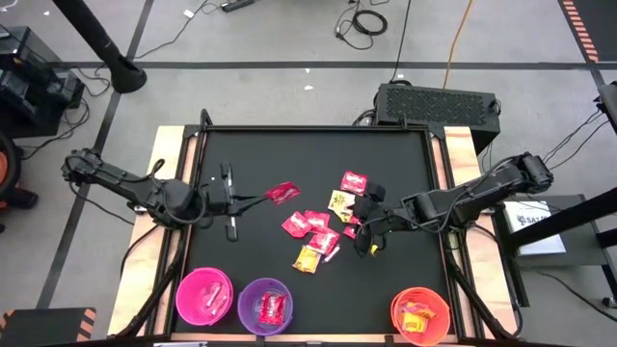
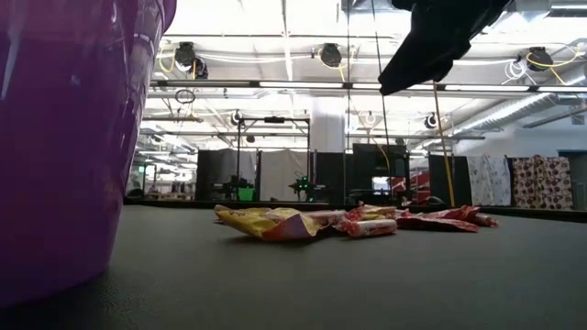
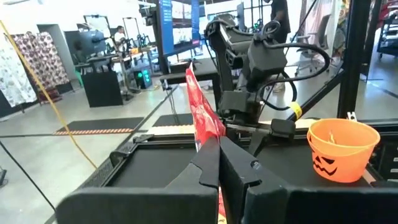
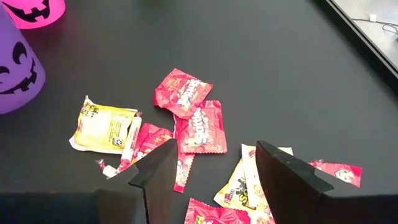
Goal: Sort candy by brand, put in halloween buckets
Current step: Put the red candy into the violet bucket
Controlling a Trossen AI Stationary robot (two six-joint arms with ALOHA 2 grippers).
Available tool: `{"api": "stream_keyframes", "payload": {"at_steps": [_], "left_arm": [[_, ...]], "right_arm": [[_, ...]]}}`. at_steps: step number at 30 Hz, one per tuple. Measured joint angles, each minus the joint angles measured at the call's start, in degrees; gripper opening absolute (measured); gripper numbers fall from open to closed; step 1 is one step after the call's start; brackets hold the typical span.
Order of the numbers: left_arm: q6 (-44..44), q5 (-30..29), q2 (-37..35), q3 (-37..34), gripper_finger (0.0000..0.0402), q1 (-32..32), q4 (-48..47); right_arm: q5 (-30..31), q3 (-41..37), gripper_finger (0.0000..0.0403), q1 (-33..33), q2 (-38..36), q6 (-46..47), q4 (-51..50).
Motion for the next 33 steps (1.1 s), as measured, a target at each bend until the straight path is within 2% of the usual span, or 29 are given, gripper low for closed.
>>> {"api": "stream_keyframes", "payload": {"at_steps": [9, 12, 15, 20, 22, 27, 33], "left_arm": [[0.27, 0.05, 0.0, 0.0, 0.0, -0.78, 0.84], [2.73, -0.21, -0.02, 0.16, 0.0, -2.16, 1.76], [6.73, -1.09, 0.0, 1.48, 0.0, -4.82, -1.6], [7.52, -13.4, -0.06, 4.82, 0.0, -12.05, -8.11], [7.2, -16.08, -0.03, 5.72, 0.0, -15.33, -9.97], [-4.84, -16.57, -0.07, 8.84, 0.0, -22.17, -17.53], [-28.69, -16.91, 0.55, 8.87, 0.0, -27.31, -29.78]], "right_arm": [[0.15, 0.0, 0.0207, -0.65, 0.0, -1.42, 0.0], [0.15, 0.0, 0.0207, -0.82, 0.0, -1.42, 0.0], [-0.02, 0.0, 0.0207, -0.88, 0.0, -1.42, -0.05], [-0.17, 0.0, 0.0207, -0.88, 0.0, -1.42, -0.79], [-0.23, 0.0, 0.0207, -0.88, 0.0, -1.42, -1.3], [-0.28, 0.0, 0.0207, -0.88, 0.0, -1.42, -1.79], [-0.32, 0.0, 0.0207, -0.88, 0.0, -1.42, -1.88]]}}
